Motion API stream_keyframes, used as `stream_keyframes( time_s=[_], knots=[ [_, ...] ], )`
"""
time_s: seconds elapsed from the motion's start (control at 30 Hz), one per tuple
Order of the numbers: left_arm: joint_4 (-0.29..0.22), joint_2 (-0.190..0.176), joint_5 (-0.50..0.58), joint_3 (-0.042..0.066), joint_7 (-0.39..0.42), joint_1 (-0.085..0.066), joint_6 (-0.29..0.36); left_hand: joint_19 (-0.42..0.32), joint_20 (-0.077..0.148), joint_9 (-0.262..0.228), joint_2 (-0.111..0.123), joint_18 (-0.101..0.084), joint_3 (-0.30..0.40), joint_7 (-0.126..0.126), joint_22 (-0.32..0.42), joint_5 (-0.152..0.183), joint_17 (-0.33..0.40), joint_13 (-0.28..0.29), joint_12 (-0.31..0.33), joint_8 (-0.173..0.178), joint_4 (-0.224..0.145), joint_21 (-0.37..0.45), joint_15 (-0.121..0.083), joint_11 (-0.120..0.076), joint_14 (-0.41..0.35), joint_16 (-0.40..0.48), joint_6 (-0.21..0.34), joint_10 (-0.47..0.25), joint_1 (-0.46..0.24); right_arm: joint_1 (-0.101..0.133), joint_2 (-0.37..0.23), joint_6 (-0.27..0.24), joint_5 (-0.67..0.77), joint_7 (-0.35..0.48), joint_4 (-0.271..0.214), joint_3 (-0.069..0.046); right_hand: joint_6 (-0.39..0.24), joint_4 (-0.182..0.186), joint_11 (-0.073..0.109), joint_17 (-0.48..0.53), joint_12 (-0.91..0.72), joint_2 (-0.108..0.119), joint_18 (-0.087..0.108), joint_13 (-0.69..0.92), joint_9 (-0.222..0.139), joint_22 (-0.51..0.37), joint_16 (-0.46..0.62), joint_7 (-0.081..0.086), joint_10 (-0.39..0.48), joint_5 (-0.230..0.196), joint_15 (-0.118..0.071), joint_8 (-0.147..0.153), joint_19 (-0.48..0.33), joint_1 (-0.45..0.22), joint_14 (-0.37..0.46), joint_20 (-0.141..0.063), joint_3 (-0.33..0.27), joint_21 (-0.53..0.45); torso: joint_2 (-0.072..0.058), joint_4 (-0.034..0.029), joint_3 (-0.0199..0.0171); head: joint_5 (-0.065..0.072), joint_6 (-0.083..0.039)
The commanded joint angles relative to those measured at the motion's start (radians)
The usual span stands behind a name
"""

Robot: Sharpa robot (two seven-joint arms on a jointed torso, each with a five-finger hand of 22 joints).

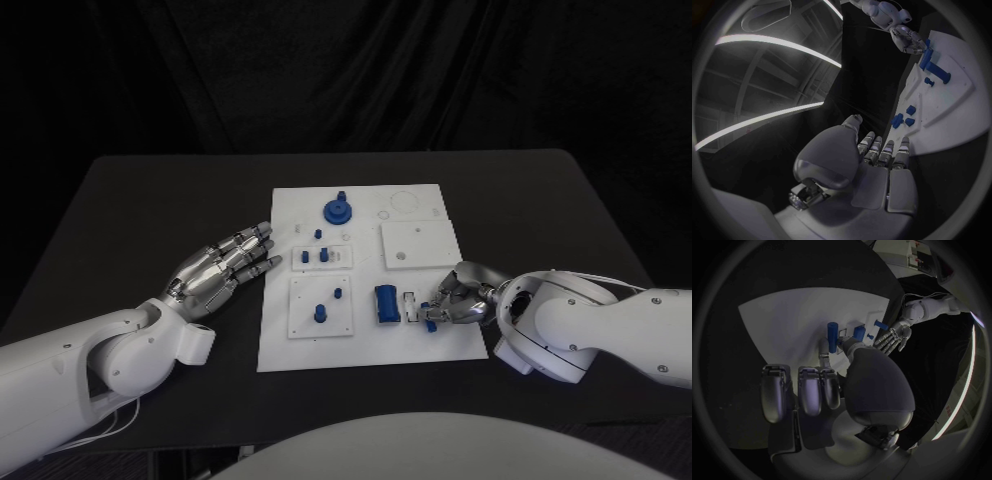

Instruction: Assemble the parts on the task board

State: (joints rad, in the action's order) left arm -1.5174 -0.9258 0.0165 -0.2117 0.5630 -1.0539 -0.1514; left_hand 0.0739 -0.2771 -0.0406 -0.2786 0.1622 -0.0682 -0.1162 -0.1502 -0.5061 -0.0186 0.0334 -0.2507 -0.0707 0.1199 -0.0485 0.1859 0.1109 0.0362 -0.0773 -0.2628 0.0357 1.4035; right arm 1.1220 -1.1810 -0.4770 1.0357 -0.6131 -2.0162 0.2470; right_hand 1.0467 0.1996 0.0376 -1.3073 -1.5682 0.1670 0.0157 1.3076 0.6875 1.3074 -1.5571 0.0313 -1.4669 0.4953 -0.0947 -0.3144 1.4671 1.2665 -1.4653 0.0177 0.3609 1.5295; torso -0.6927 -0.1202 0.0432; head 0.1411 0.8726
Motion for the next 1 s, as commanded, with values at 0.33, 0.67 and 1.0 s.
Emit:
stream_keyframes(
  time_s=[0.33, 0.67, 1.0],
  knots=[
    [0.000, 0.002, 0.003, 0.001, 0.011, 0.004, -0.014, 0.008, -0.001, 0.000, 0.002, 0.003, 0.004, -0.002, 0.001, -0.005, -0.001, 0.000, 0.006, -0.001, 0.001, -0.002, 0.000, 0.003, 0.003, -0.003, -0.001, 0.002, 0.010, 0.001, 0.018, -0.081, -0.045, 0.062, 0.006, 0.000, -0.008, -0.036, 0.006, -0.206, -0.003, 0.000, -0.001, 0.263, 0.002, 0.244, 0.005, -0.005, -0.104, -0.024, -0.007, -0.004, 0.080, -0.020, -0.095, -0.008, 0.054, -0.006, 0.000, -0.0006, 0.0011, -0.003, 0.000],
    [-0.001, 0.000, 0.003, 0.001, 0.009, 0.006, -0.013, 0.007, -0.001, 0.001, 0.002, 0.002, 0.005, -0.002, 0.002, -0.004, 0.000, 0.000, 0.007, 0.000, 0.001, -0.002, 0.001, 0.002, 0.003, -0.003, 0.001, 0.001, 0.010, 0.001, 0.029, -0.109, -0.040, 0.079, 0.006, -0.001, -0.008, -0.034, 0.006, -0.204, -0.003, 0.000, 0.000, 0.263, 0.002, 0.243, 0.005, -0.004, -0.104, -0.030, -0.007, -0.004, 0.079, -0.024, -0.094, -0.008, 0.055, -0.008, 0.000, 0.0011, 0.0003, -0.007, 0.000],
    [0.000, 0.002, 0.003, 0.001, 0.007, 0.006, -0.014, 0.007, -0.001, 0.001, 0.002, 0.002, 0.005, -0.002, 0.002, -0.004, 0.000, 0.000, 0.007, 0.000, 0.001, -0.002, 0.001, 0.002, 0.003, -0.003, 0.001, 0.001, 0.010, 0.001, 0.038, -0.073, -0.018, 0.051, 0.020, -0.001, -0.012, 0.010, -0.001, -0.195, -0.003, 0.005, 0.001, 0.263, 0.002, 0.241, 0.008, 0.003, -0.104, -0.047, -0.002, -0.001, 0.076, -0.096, -0.092, -0.004, 0.003, -0.014, -0.001, 0.0025, -0.0001, -0.008, 0.000]
  ],
)
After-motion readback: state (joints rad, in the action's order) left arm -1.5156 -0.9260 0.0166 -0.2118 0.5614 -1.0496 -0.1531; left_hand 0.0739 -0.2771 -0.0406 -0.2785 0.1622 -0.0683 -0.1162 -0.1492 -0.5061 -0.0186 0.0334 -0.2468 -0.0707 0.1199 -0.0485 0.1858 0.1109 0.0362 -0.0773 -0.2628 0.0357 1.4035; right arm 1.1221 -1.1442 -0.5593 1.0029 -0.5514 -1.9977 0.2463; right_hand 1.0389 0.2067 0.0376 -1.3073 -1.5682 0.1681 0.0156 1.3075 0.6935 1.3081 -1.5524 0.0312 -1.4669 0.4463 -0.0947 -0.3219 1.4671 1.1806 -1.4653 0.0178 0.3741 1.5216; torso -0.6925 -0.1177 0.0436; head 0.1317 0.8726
